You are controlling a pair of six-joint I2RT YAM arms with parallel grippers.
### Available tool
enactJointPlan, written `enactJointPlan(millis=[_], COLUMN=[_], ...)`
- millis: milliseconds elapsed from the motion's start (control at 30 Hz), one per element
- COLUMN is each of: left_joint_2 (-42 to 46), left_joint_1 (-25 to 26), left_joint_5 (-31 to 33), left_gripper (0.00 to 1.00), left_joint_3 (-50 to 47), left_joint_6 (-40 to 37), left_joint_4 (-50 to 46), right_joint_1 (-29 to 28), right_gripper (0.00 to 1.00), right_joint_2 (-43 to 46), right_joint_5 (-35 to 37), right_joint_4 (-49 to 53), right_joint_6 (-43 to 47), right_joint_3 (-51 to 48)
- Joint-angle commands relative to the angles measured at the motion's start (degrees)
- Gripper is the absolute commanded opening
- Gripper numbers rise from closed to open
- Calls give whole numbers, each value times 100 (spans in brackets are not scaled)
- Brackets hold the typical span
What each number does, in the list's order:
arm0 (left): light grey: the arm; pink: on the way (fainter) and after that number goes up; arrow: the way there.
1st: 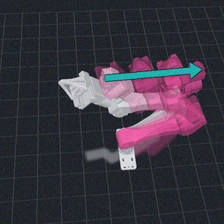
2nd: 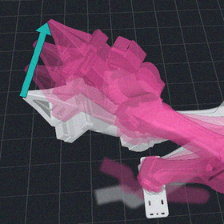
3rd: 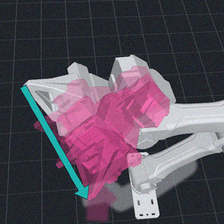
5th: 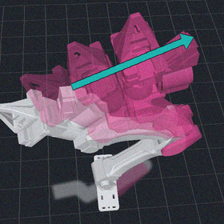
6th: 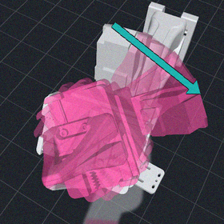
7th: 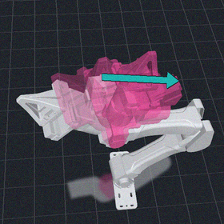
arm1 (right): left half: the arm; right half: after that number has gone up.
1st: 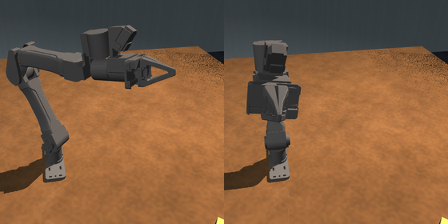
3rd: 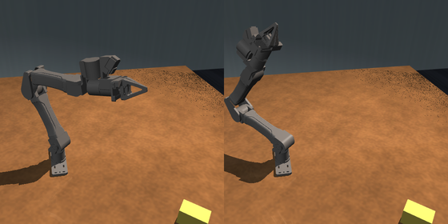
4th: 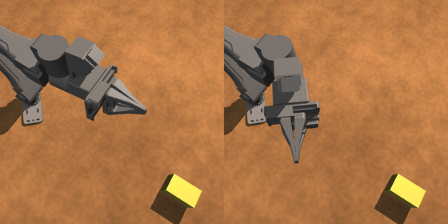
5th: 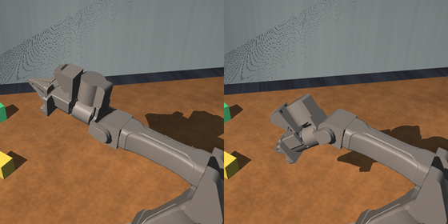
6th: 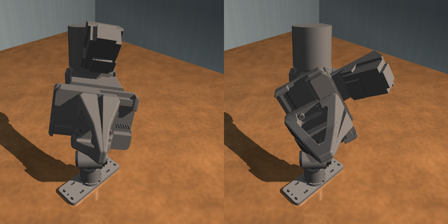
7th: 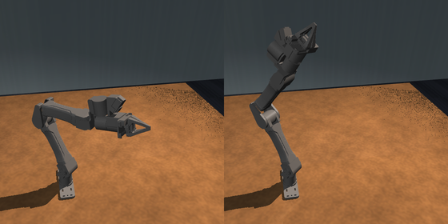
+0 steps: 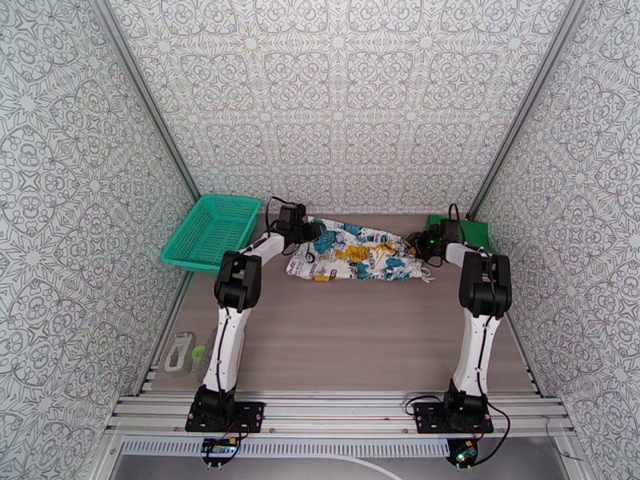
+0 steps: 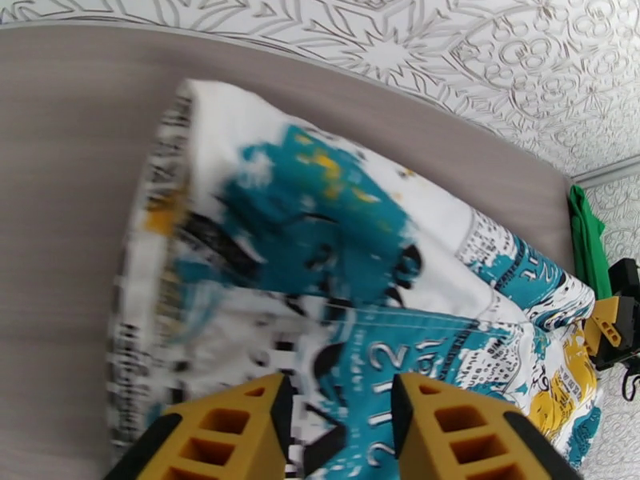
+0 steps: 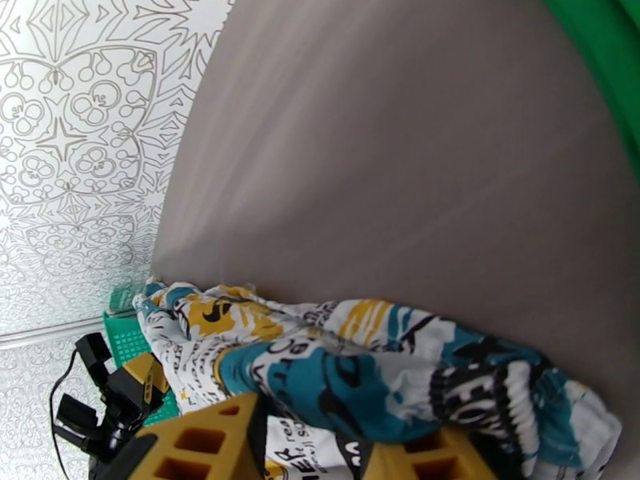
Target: Fold and stack the mixed laundry pile
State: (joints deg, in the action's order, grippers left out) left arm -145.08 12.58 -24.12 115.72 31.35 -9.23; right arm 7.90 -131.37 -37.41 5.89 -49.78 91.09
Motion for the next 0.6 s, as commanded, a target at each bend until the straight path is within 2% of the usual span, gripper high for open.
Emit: enactJointPlan(millis=[0,233,400,567], left_joint_2=[-183,640,1299,1217], left_joint_1=[-18,42,254,521], left_joint_5=[-234,-3,211,271], left_gripper=[39,46,51,52], left_joint_3=[96,-226,-434,-332], left_joint_6=[-5,-362,-680,-867], left_joint_4=[-238,-383,-564,-677], right_joint_1=[98,89,-21,-486], right_gripper=[40,43,45,45], right_joint_2=[-107,969,1792,1893], right_joint_5=[-26,103,446,837], right_joint_4=[492,936,1227,1563], right_joint_6=[90,547,954,1390], right_joint_3=[187,-57,-521,-572])
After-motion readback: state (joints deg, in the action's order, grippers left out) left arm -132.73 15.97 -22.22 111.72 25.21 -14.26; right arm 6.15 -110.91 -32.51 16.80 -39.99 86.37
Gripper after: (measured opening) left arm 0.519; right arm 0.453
